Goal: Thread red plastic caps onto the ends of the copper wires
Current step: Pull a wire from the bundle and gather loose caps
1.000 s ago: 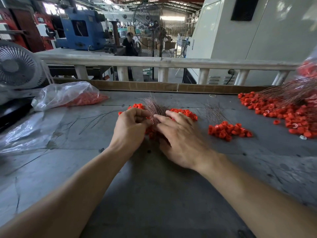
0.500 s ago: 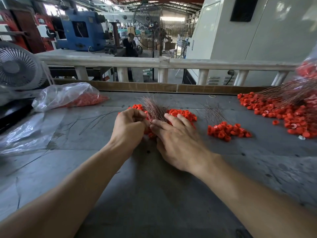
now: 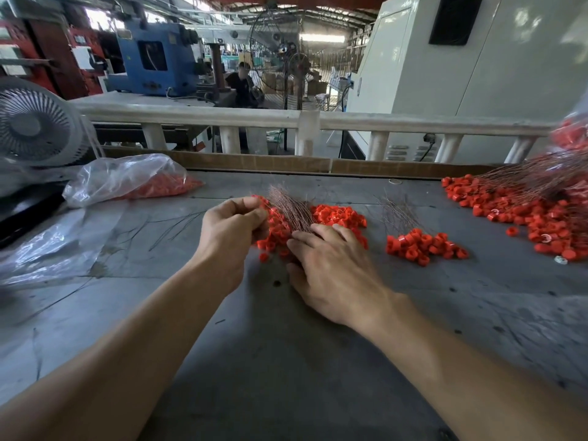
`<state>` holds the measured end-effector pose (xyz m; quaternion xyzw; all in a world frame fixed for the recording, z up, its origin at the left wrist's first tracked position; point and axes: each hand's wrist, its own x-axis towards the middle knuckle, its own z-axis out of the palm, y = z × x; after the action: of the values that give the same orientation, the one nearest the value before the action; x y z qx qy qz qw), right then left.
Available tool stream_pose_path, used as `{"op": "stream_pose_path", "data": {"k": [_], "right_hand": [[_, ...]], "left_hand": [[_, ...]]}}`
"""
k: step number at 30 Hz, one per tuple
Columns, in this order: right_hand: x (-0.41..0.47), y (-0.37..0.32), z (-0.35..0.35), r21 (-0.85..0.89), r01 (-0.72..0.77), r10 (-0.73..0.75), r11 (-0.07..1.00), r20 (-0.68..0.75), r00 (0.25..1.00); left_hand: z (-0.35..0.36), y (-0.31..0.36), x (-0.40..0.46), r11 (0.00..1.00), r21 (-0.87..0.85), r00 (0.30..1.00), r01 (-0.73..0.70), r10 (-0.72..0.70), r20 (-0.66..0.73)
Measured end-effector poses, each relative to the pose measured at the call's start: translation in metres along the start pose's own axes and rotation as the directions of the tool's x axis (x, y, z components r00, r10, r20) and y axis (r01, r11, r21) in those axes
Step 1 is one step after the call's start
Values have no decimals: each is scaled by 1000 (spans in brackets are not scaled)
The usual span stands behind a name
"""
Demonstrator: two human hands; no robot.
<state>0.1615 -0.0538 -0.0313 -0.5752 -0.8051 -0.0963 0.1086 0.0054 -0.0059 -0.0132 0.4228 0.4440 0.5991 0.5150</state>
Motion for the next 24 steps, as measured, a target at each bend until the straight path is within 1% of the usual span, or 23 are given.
{"op": "stream_pose_path", "data": {"k": [3,8,10,13,16,19,24], "right_hand": [[0,3,0,61,-6,7,998,-22,1000],[1,5,-5,174,18,9,985,-153,988],[2,5,-6,164,42,-22,986,-125,992],[2,7,-3,154,72,-72,985,-2,997],[1,11,0,131,40,-51,991,85,995],[3,11,0,143,10,-22,990,80,997],[3,10,0,198,-30,14,980,84,996]], "left_hand": [[1,2,-3,999,29,999,-25,24,43],[0,5,-5,997,39,991,-70,66,113],[0,6,-5,993,37,986,-111,105,127],[1,6,-5,986,39,976,-162,154,154],[3,6,-5,977,49,965,-208,197,174],[3,10,-5,964,45,950,-260,247,190],[2,19,-9,948,-26,922,-316,314,226]]}}
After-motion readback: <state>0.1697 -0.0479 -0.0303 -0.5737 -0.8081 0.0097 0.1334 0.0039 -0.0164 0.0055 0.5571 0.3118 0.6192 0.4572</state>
